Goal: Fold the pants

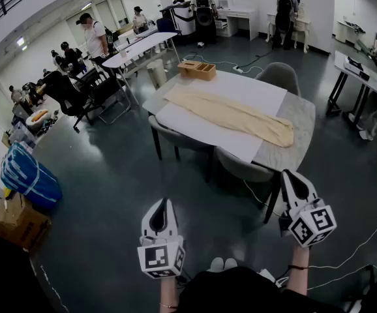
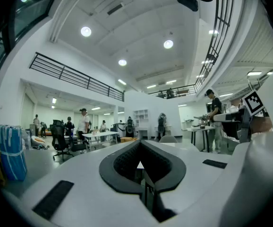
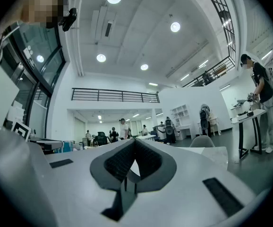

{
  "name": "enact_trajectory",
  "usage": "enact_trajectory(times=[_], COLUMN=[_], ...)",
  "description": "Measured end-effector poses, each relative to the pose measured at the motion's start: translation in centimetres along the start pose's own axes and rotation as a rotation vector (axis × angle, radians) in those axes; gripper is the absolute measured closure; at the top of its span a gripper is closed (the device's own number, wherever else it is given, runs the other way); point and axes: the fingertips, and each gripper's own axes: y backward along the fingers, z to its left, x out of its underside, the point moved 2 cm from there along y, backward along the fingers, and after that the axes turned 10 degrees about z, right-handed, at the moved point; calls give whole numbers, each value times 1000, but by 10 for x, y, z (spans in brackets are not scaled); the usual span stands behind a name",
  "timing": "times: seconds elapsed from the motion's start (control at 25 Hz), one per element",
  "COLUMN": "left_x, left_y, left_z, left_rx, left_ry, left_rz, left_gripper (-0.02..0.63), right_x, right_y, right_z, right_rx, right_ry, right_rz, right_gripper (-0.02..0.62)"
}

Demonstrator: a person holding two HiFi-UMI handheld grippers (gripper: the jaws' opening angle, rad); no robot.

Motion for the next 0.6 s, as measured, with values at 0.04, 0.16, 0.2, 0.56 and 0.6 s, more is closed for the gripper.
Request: enact_trajectory(times=[0.04,0.16,0.2,0.56,0.6], left_x=[0,0,1,9,9], left_y=[0,-2,-3,-9,-11], left_z=[-1,-5,-6,-2,0], left_rx=[1,2,1,-24,-26], left_ry=[0,1,0,6,8], left_rz=[1,5,9,31,32], left_gripper=[598,598,598,598,598], right_x=[0,1,1,1,1], right_y=[0,-1,-2,-18,-22], right_z=[0,-2,-3,-6,-5], right_rx=[-2,-6,-8,-36,-44], right_ry=[0,0,-2,-23,-20], right_rz=[2,7,8,9,11], right_gripper=[581,581,581,581,581])
